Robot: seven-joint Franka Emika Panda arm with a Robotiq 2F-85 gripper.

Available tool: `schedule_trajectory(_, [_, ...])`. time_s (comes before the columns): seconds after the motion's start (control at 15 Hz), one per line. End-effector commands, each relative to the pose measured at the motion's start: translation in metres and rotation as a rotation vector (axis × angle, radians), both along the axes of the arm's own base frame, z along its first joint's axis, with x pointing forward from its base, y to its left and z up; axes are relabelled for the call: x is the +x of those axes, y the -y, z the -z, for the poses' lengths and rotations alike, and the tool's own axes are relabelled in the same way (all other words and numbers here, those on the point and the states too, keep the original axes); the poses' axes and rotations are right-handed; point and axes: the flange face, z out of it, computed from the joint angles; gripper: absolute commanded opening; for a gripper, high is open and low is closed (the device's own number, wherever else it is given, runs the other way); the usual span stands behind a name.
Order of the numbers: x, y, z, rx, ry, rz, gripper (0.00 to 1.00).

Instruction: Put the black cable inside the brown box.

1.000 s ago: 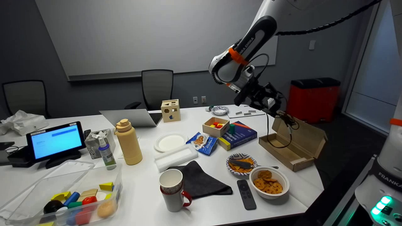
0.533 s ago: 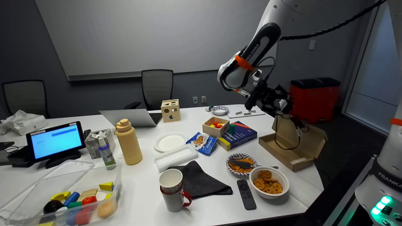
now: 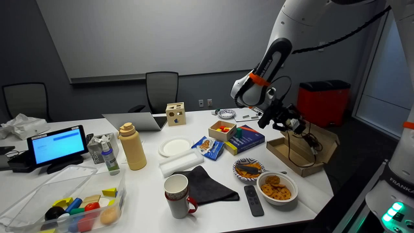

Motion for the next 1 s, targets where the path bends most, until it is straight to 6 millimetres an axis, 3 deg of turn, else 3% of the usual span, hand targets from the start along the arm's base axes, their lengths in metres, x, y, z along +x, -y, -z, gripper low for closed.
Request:
schedule_trajectory(0.0, [-0.002, 0.002, 0.012, 0.084, 0.092, -0.015, 0.27])
schedule_trajectory(0.47, [-0.005, 0.017, 0.04, 0.215, 0.218, -0.098, 0.27])
schedule_trajectory(0.93, [-0.028, 0.033, 0.063, 0.364, 0.219, -0.26, 0.27])
